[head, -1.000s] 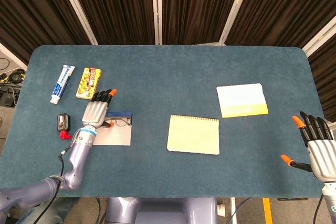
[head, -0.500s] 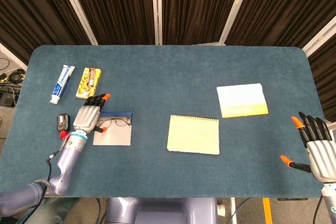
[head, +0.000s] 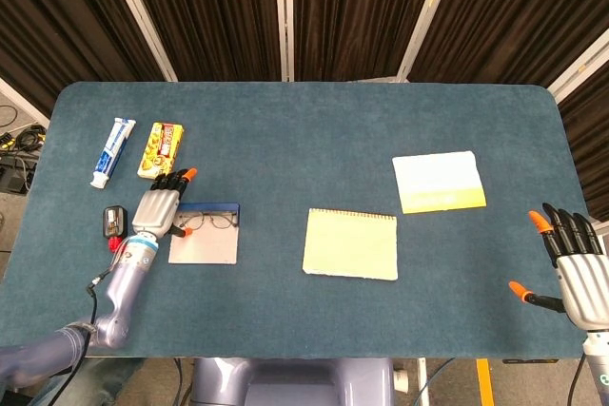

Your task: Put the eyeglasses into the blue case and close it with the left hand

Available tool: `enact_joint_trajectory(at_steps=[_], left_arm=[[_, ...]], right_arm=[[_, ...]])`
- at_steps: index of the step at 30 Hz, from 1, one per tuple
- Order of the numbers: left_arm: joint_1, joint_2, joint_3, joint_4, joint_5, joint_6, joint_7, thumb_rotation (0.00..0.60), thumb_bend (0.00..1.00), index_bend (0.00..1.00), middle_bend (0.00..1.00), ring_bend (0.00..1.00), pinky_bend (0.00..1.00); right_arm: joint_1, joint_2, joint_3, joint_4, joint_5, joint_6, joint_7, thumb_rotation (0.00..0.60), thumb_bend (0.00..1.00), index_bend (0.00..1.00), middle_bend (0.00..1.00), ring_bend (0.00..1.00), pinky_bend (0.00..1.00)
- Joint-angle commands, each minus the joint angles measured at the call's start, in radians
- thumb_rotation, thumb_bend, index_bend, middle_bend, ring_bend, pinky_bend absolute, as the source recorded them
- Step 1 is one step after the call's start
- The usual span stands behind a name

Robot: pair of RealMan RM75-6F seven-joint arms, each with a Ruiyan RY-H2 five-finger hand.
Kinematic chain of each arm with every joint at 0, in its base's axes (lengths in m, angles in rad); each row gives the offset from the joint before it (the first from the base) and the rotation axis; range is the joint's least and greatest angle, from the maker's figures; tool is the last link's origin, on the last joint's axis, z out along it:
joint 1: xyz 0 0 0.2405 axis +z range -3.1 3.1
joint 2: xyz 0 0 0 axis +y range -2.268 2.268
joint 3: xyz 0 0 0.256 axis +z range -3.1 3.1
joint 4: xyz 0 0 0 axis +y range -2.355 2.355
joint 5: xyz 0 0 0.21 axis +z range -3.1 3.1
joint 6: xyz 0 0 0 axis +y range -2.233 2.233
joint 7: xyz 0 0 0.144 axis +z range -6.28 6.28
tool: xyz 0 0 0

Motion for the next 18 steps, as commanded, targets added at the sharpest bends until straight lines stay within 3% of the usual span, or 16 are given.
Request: enact_joint_trajectory(at_steps=[1, 11, 18], left_arm=[[-0.010, -0.010, -0.012, 0.019, -0.009, -0.006, 0.002, 0.600, 0.11, 0.00, 0.00, 0.00, 0.00], [0.000, 0.005, -0.011, 0.009, 0.006, 0.004, -0.021, 0.600, 0.11, 0.00, 0.00, 0.00, 0.00], [0.046, 0.087, 0.028, -0.097, 0.086, 0.063, -0.068, 0.600, 0.11, 0.00, 0.00, 0.00, 0.00]], right_arm=[[0.000, 0.000, 0.001, 0.002, 0.004, -0.001, 0.001, 0.600, 0.00, 0.01, 0.00, 0.00, 0.00], [-0.001, -0.001, 0.001, 0.000, 0.006, -0.002, -0.003, 0.600, 0.00, 0.01, 0.00, 0.00, 0.00], [0.000, -0.001, -0.001, -0.002, 0.001, -0.002, -0.001, 0.600, 0.00, 0.01, 0.00, 0.00, 0.00]])
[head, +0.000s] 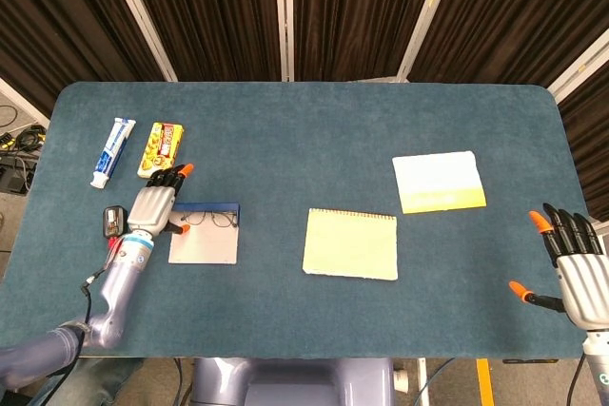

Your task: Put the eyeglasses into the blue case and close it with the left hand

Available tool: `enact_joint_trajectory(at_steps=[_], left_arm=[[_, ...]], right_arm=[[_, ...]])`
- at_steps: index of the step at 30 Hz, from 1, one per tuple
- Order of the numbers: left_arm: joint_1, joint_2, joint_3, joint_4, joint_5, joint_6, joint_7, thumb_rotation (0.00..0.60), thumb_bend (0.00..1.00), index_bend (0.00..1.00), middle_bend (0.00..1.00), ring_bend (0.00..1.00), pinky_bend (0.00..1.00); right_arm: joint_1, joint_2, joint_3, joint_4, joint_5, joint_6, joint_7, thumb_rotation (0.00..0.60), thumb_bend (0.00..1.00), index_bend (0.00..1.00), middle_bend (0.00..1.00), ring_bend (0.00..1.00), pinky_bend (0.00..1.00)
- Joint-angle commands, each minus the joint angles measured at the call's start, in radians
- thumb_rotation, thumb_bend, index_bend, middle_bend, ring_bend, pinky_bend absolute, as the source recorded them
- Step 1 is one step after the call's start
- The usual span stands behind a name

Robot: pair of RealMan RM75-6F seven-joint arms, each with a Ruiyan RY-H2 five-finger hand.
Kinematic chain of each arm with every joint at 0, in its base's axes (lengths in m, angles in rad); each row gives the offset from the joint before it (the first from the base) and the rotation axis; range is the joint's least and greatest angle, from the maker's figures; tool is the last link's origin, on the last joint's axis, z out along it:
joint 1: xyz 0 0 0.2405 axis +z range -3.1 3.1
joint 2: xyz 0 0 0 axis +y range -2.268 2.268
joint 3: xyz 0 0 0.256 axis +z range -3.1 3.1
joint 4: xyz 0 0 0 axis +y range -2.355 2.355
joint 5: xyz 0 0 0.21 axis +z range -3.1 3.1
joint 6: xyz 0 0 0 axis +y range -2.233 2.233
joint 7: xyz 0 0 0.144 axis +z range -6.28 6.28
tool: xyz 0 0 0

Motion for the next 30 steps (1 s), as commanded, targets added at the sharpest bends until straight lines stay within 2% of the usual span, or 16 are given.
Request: enact_joint_trajectory(at_steps=[1, 4, 8, 14, 22, 30], left_arm=[[0.026, 0.045, 0.026, -0.060, 0.045, 0.033, -0.021, 0.600, 0.11, 0.00, 0.00, 0.00, 0.00], [0.050, 0.096, 0.061, -0.134, 0.095, 0.060, -0.025, 0.600, 0.11, 0.02, 0.00, 0.00, 0.00], [0.081, 0.138, 0.113, -0.201, 0.155, 0.093, -0.018, 0.600, 0.11, 0.20, 0.00, 0.00, 0.00], [0.106, 0.140, 0.169, -0.238, 0.208, 0.110, 0.013, 0.600, 0.22, 0.28, 0.00, 0.00, 0.00], [0.114, 0.084, 0.183, -0.204, 0.237, 0.122, 0.036, 0.600, 0.24, 0.34, 0.00, 0.00, 0.00], [0.111, 0.025, 0.178, -0.159, 0.254, 0.121, 0.031, 0.600, 0.24, 0.34, 0.00, 0.00, 0.00]], right_arm=[[0.000, 0.001, -0.001, -0.001, -0.003, 0.001, 0.001, 0.600, 0.00, 0.01, 0.00, 0.00, 0.00], [-0.002, 0.002, -0.002, -0.002, -0.007, 0.005, 0.005, 0.600, 0.00, 0.01, 0.00, 0.00, 0.00], [-0.004, 0.006, -0.004, -0.004, -0.014, 0.010, 0.015, 0.600, 0.00, 0.01, 0.00, 0.00, 0.00], [-0.006, 0.009, -0.007, -0.005, -0.021, 0.015, 0.021, 0.600, 0.00, 0.01, 0.00, 0.00, 0.00], [-0.008, 0.011, -0.007, -0.004, -0.027, 0.021, 0.026, 0.600, 0.00, 0.01, 0.00, 0.00, 0.00], [-0.007, 0.013, -0.006, -0.002, -0.024, 0.019, 0.035, 0.600, 0.00, 0.01, 0.00, 0.00, 0.00]])
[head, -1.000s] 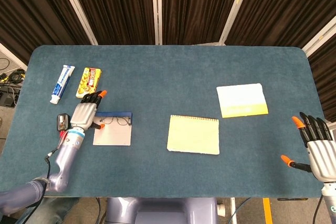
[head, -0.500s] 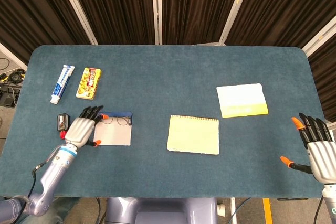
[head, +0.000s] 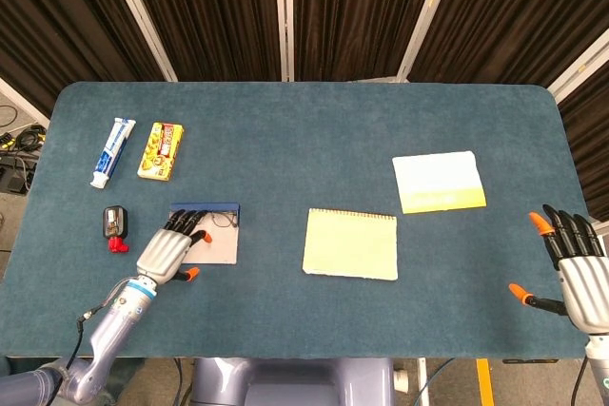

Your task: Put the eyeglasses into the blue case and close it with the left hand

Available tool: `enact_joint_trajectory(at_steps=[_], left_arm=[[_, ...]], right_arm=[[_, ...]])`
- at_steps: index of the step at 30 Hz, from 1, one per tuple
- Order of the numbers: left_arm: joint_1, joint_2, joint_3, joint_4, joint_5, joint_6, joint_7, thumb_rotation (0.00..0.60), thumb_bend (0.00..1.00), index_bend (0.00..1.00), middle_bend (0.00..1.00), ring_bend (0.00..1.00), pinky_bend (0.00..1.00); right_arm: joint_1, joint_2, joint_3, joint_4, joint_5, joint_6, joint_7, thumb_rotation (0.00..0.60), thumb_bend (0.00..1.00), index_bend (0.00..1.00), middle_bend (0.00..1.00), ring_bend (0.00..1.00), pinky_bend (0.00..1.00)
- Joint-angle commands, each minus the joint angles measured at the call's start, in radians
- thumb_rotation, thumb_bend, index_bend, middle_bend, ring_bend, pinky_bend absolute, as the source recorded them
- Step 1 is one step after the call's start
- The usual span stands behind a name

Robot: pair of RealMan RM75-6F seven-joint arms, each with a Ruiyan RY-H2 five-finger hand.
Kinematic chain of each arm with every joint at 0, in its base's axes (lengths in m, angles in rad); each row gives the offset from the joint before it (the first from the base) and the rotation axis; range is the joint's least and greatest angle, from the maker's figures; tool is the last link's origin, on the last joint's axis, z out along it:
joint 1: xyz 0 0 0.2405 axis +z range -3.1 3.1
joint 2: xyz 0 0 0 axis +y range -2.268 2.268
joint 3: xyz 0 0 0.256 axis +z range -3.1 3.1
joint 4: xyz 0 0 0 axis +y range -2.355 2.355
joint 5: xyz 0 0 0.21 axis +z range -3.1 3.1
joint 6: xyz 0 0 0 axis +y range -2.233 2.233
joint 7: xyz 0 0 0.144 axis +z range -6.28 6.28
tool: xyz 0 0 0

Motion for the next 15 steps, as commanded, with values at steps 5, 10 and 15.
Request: enact_joint_trajectory(at_steps=[5, 10, 15], left_arm=[[-0.004, -0.037, -0.016, 0.039, 0.005, 0.003, -0.003, 0.600, 0.24, 0.34, 0.00, 0.00, 0.00], [-0.003, -0.045, -0.019, 0.053, 0.004, 0.004, 0.003, 0.600, 0.24, 0.34, 0.00, 0.00, 0.00], [-0.001, -0.052, -0.020, 0.068, 0.005, 0.000, -0.001, 0.600, 0.24, 0.33, 0.00, 0.00, 0.00]], right_arm=[[-0.001, 0.001, 0.000, 0.000, 0.000, 0.001, 0.003, 0.600, 0.00, 0.01, 0.00, 0.00, 0.00], [-0.001, 0.002, 0.001, 0.001, 0.001, 0.002, 0.007, 0.600, 0.00, 0.01, 0.00, 0.00, 0.00], [-0.001, 0.003, 0.000, 0.000, 0.000, 0.001, 0.005, 0.600, 0.00, 0.01, 0.00, 0.00, 0.00]])
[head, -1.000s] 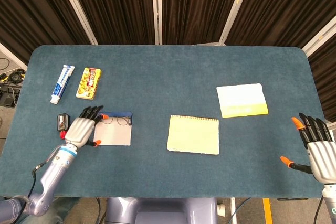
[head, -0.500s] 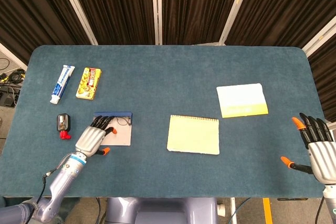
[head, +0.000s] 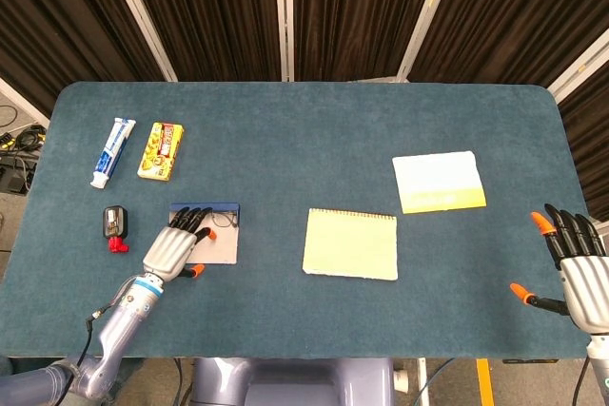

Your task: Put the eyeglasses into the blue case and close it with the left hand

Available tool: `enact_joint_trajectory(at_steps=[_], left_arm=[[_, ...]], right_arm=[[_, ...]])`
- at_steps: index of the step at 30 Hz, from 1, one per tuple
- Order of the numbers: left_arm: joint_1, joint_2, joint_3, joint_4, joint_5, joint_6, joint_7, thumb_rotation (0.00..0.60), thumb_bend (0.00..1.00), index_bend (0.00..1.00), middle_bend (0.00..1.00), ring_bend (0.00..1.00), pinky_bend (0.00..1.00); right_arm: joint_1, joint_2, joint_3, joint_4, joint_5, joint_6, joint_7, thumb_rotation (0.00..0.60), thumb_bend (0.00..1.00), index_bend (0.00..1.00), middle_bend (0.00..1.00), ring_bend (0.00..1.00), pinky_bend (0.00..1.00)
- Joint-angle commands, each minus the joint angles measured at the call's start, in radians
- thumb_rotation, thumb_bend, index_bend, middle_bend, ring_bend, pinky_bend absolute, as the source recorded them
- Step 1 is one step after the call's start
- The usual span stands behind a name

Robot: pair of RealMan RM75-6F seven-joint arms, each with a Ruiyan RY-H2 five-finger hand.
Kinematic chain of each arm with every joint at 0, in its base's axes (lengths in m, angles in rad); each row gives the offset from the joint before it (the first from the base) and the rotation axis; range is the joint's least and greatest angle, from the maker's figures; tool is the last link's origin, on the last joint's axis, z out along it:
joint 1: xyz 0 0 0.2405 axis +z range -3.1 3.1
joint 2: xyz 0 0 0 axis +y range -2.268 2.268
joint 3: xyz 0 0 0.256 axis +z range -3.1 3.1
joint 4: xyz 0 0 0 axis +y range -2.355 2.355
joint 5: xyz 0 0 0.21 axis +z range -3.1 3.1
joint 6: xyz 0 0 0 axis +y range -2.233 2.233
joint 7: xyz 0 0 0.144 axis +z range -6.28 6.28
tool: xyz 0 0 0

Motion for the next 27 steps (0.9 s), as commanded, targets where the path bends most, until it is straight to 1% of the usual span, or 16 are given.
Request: enact_joint_trajectory(at_steps=[1, 19, 25, 27], left_arm=[[0.001, -0.007, -0.002, 0.010, 0.001, 0.000, -0.002, 0.600, 0.24, 0.33, 0.00, 0.00, 0.00], [0.001, -0.040, -0.005, 0.069, 0.004, -0.015, -0.030, 0.600, 0.24, 0.32, 0.00, 0.00, 0.00], [0.002, -0.038, -0.003, 0.070, 0.011, -0.014, -0.041, 0.600, 0.30, 0.32, 0.00, 0.00, 0.00], [0.003, -0.037, -0.003, 0.069, 0.013, -0.014, -0.041, 0.600, 0.34, 0.32, 0.00, 0.00, 0.00]], right_arm=[[0.000, 0.000, -0.001, -0.001, -0.001, 0.000, -0.001, 0.600, 0.00, 0.01, 0.00, 0.00, 0.00], [0.000, 0.000, -0.001, 0.000, -0.001, -0.001, 0.000, 0.600, 0.00, 0.01, 0.00, 0.00, 0.00], [0.001, 0.001, -0.001, -0.001, -0.001, -0.002, 0.001, 0.600, 0.00, 0.01, 0.00, 0.00, 0.00], [0.001, 0.001, -0.001, -0.001, -0.001, -0.003, 0.001, 0.600, 0.00, 0.01, 0.00, 0.00, 0.00]])
